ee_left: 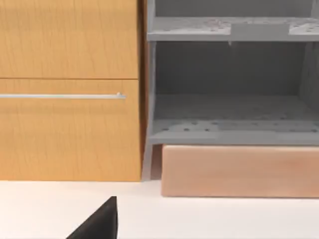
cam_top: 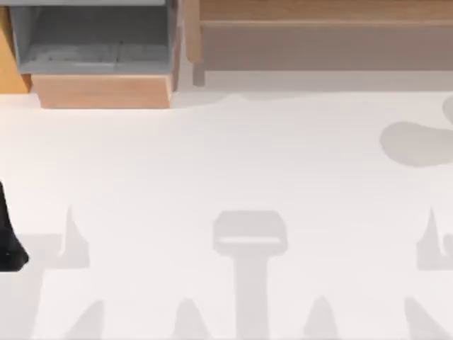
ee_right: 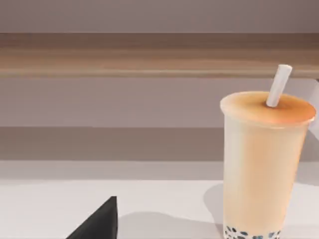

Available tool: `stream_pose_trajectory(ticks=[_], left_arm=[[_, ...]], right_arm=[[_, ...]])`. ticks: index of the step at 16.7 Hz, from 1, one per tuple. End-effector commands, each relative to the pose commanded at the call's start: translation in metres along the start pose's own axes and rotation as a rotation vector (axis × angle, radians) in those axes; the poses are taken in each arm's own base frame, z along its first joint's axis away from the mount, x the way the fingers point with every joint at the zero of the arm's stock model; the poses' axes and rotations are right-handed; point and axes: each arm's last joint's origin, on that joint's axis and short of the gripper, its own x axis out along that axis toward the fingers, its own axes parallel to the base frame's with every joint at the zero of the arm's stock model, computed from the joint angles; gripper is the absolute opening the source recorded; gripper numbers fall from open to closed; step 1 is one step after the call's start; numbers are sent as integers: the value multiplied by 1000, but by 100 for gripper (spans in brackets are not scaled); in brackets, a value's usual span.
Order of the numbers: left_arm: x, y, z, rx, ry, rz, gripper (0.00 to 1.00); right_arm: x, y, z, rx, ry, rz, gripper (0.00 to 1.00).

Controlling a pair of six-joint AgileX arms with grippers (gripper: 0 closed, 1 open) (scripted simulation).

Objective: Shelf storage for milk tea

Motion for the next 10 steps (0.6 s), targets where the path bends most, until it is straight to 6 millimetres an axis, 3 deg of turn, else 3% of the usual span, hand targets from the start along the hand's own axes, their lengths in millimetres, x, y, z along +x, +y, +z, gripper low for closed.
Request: stream_pose_trajectory(ticks=[6,10], left_arm=[[0,0,0,0,0,0,100],[0,0,0,0,0,0,100]], right_arm=[[5,-2,9,-4,-20,-4,100],[25,-7,22,-13,-22,-9,100]])
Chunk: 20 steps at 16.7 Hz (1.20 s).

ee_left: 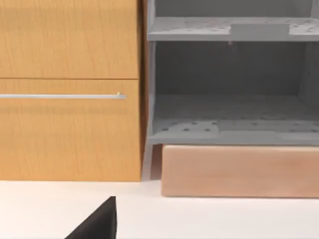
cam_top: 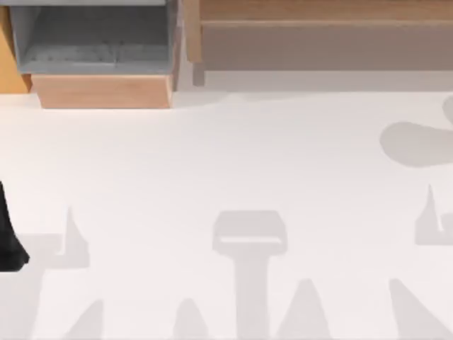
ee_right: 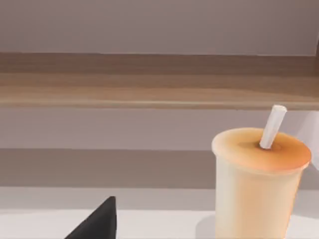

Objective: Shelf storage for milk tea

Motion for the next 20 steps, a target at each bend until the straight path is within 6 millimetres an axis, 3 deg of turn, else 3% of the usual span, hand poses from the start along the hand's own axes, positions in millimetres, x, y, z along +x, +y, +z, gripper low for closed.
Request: stream_pose_trajectory(ticks=[5,11,16,20], left_arm=[[0,0,0,0,0,0,100],[0,0,0,0,0,0,100],[0,0,0,0,0,0,100],[0,0,0,0,0,0,100]], right_arm=[[45,-12,-4,-6,51,-5,100],[94,-31,-45,1,119,-6,100],[113,-45,-78,3,125,-7,100],[117,-49,-87,3,121,-7,100]])
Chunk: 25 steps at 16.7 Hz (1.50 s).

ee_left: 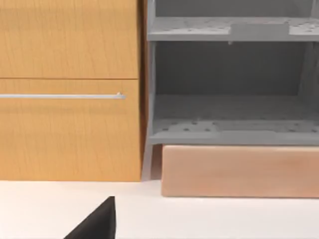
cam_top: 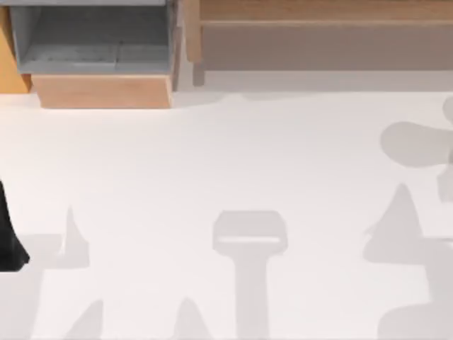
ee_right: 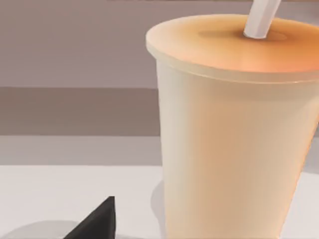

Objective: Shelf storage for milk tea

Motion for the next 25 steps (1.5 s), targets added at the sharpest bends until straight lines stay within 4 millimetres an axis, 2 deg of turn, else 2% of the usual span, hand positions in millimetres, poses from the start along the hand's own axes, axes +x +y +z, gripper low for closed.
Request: stream_pose_trajectory(ticks=[6,14,19,25], left_arm=[[0,0,0,0,0,0,100],[0,0,0,0,0,0,100],[0,0,0,0,0,0,100],[0,0,0,0,0,0,100]], right_arm=[[3,1,0,0,3,2,100],[74,-1,0,0,-2,0,100],[80,0,0,0,0,0,100],[80,0,0,0,0,0,55]])
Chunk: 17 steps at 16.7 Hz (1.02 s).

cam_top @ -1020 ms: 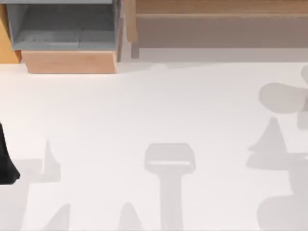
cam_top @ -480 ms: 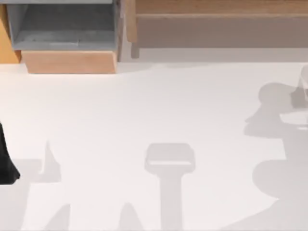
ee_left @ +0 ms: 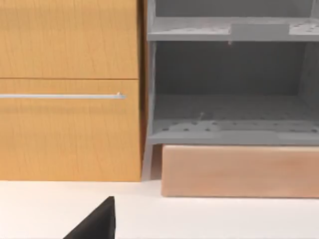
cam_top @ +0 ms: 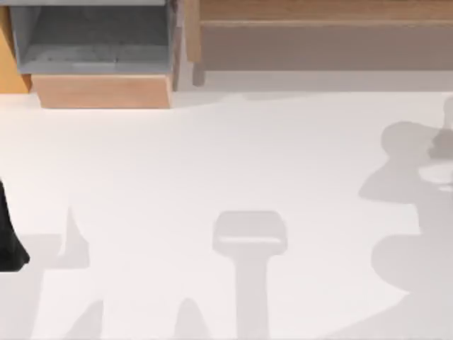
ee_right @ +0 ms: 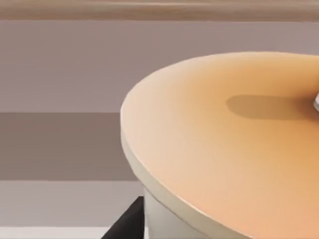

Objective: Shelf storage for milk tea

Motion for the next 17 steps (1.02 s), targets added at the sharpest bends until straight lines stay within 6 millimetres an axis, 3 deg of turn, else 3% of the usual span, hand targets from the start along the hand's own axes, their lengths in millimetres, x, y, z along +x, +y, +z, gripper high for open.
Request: stream_pose_trajectory(ticks=[7,17], left_arm=[[0,0,0,0,0,0,100],[0,0,0,0,0,0,100]], right_arm=[[0,0,0,0,0,0,2],[0,0,1,2,1,-1,0]])
